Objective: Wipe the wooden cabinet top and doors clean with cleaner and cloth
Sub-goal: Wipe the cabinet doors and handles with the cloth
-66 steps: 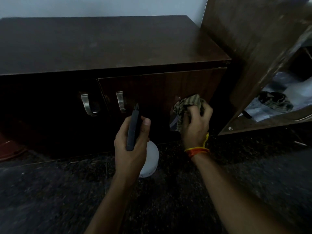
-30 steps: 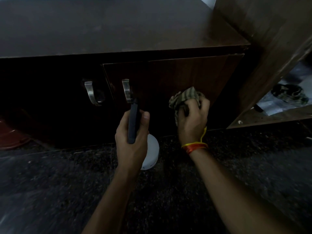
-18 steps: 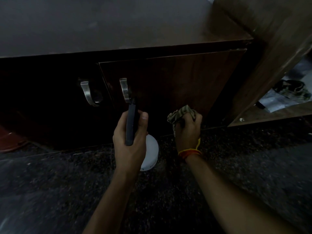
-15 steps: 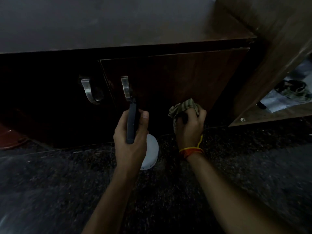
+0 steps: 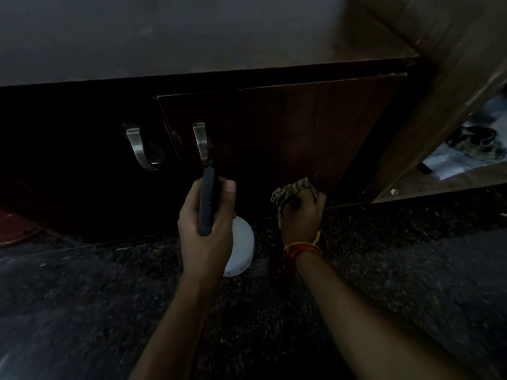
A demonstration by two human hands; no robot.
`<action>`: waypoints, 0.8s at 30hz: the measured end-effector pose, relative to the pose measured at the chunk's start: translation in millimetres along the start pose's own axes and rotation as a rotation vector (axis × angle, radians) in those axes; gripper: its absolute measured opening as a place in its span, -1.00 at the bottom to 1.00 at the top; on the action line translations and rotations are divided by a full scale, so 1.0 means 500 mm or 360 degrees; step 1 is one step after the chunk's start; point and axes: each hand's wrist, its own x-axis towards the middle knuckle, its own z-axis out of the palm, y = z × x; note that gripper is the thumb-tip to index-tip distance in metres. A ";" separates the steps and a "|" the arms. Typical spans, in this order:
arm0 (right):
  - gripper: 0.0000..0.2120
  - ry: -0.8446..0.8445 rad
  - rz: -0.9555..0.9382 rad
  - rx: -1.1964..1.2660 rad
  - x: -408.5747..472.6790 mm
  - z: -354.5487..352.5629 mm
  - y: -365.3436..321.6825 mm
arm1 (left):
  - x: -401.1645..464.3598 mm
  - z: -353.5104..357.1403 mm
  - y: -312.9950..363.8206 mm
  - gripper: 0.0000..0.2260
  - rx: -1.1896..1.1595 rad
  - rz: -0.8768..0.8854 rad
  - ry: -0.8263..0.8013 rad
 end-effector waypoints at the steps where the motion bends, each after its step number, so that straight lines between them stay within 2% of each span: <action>1: -0.87 0.0045 -0.0018 0.0036 0.003 -0.002 -0.011 | 0.001 0.000 0.001 -0.76 0.0000 0.0004 0.0000; 4: -0.85 0.0183 -0.0093 0.0148 0.009 -0.004 -0.039 | 0.003 0.000 0.001 -0.76 0.0005 0.0025 -0.0016; 7: -0.84 0.0207 -0.0118 0.0177 0.004 0.003 -0.042 | 0.004 0.000 0.000 -0.71 -0.0024 0.0038 -0.0003; 13: -0.79 -0.0073 0.0153 0.0025 -0.009 0.020 0.010 | 0.005 0.000 -0.003 -0.72 -0.0017 0.0039 -0.0018; 15: -0.80 -0.0094 0.0166 -0.0001 -0.001 0.013 0.014 | 0.003 0.001 -0.004 -0.71 -0.0007 0.0030 -0.0015; 17: -0.82 -0.0030 0.0119 0.0043 0.005 0.001 -0.002 | 0.002 0.001 -0.002 -0.70 -0.0012 0.0017 -0.0009; 21: -0.81 0.0269 -0.0037 0.0211 0.028 -0.028 -0.058 | 0.002 0.008 0.009 -0.77 -0.0004 0.0037 -0.0022; 24: -0.78 0.0398 -0.0172 0.0264 0.043 -0.037 -0.076 | 0.003 0.012 0.010 -0.70 -0.0008 0.0067 -0.0028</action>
